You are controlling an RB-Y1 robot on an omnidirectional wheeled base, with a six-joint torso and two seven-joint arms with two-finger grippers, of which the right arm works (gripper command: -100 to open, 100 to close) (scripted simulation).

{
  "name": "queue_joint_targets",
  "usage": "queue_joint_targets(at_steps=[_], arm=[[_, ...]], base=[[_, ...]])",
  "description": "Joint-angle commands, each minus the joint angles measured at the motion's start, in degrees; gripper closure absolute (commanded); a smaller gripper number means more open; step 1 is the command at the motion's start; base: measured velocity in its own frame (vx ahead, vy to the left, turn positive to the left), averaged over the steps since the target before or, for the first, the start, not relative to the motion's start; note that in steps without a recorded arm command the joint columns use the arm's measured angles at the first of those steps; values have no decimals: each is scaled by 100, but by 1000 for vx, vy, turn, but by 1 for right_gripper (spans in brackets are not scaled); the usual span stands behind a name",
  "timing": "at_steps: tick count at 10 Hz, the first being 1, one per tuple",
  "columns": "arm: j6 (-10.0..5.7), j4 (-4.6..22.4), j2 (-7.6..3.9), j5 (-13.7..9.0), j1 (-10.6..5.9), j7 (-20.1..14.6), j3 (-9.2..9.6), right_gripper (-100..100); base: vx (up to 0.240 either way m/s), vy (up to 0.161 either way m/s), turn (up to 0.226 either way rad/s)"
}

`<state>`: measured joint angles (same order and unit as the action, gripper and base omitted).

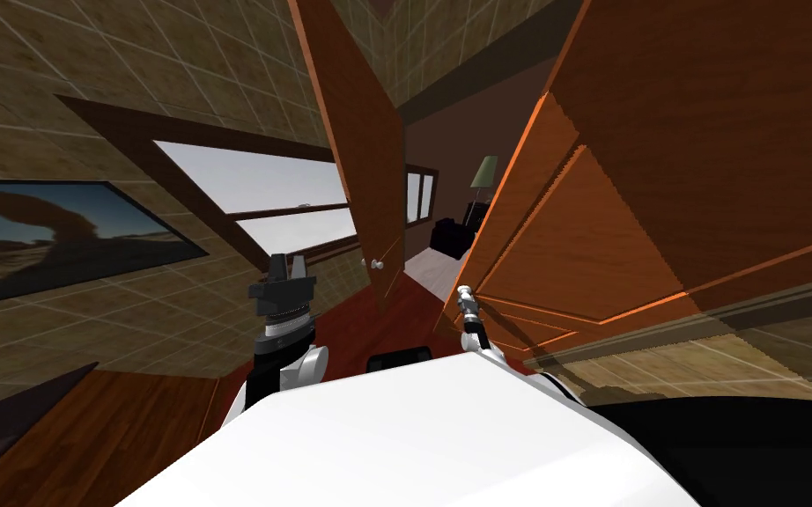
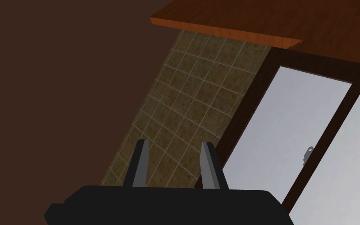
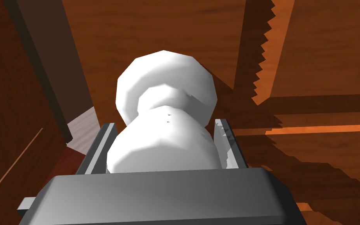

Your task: Pull the door open

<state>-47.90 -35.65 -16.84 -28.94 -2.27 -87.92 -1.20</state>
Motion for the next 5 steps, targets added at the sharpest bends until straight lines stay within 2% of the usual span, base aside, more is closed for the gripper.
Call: queue_joint_targets(at_steps=[1, 5], arm=[[-4, -53, -24, 50, 38, -64, 84, 100], [-57, -162, -128, 221, 101, -297, 369, 100]], base=[[-160, -30, 59], [-238, -22, 78]])
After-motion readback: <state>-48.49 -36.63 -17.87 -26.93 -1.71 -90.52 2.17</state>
